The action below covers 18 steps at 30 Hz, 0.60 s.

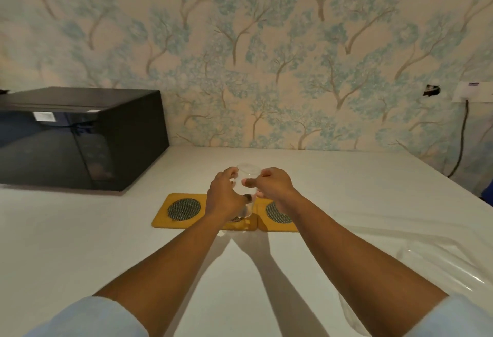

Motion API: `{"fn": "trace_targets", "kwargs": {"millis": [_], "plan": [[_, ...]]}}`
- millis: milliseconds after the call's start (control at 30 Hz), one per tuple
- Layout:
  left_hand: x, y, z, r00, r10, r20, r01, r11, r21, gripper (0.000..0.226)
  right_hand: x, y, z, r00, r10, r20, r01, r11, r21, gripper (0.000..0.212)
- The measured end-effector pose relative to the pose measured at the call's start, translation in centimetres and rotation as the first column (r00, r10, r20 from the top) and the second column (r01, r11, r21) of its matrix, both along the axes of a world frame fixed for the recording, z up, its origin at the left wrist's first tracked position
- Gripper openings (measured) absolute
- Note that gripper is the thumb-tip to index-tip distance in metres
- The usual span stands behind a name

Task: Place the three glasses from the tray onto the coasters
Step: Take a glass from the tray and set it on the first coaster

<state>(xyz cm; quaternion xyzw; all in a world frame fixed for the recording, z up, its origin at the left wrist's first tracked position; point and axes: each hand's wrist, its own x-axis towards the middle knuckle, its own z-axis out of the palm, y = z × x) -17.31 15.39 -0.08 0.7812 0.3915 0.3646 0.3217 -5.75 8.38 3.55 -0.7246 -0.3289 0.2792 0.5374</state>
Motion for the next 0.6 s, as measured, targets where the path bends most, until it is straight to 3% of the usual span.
{"fn": "trace_targets", "kwargs": {"millis": [133,600], "plan": [[-2.1,2.1,-0.4,0.999,0.036,0.012,-0.035,0.999,-0.030,0.082,-1.7,2.3,-0.3,0.997,0.075,-0.005,-0.075,0.997,-0.005,0.039],[-7.5,9.2,-3.4,0.981,0.192,0.012,-0.192,0.980,-0.050,0.083,-7.1,9.9,-2.4,0.975,0.190,0.120,-0.187,0.982,-0.036,0.050]]}}
